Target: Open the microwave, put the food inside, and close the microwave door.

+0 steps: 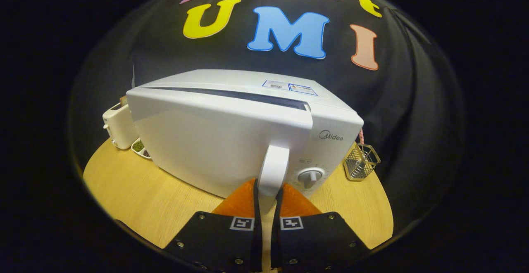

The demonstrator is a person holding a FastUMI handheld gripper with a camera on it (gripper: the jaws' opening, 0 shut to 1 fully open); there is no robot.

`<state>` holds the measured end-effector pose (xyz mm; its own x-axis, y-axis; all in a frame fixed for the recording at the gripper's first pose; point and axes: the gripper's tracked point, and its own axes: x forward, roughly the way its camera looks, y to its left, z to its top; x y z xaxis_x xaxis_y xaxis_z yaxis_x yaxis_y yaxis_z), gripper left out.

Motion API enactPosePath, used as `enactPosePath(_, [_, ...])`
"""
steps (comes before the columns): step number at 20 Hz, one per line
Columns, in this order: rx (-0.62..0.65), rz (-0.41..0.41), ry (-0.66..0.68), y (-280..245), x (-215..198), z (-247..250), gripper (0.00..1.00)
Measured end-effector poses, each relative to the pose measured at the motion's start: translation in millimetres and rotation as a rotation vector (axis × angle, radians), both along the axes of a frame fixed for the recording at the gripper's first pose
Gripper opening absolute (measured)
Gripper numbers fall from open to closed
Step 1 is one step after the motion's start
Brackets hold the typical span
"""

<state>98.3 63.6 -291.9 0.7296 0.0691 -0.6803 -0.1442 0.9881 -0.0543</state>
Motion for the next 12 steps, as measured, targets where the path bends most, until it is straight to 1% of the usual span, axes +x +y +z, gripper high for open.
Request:
enactPosePath(2, [0.030, -0.011, 0.025, 5, -15, 4, 0.08])
enactPosePath(3, [0.041, -0.003, 0.051, 9, -24, 6, 0.08])
enactPosePath(6, [0.075, 0.048, 0.097, 23, -54, 13, 0.08])
enactPosePath(9, [0.090, 0.101, 0.109, 40, -82, 18, 0.10])
enactPosePath(12, [0.100, 0.122, 0.124, 55, -102, 22, 0.13])
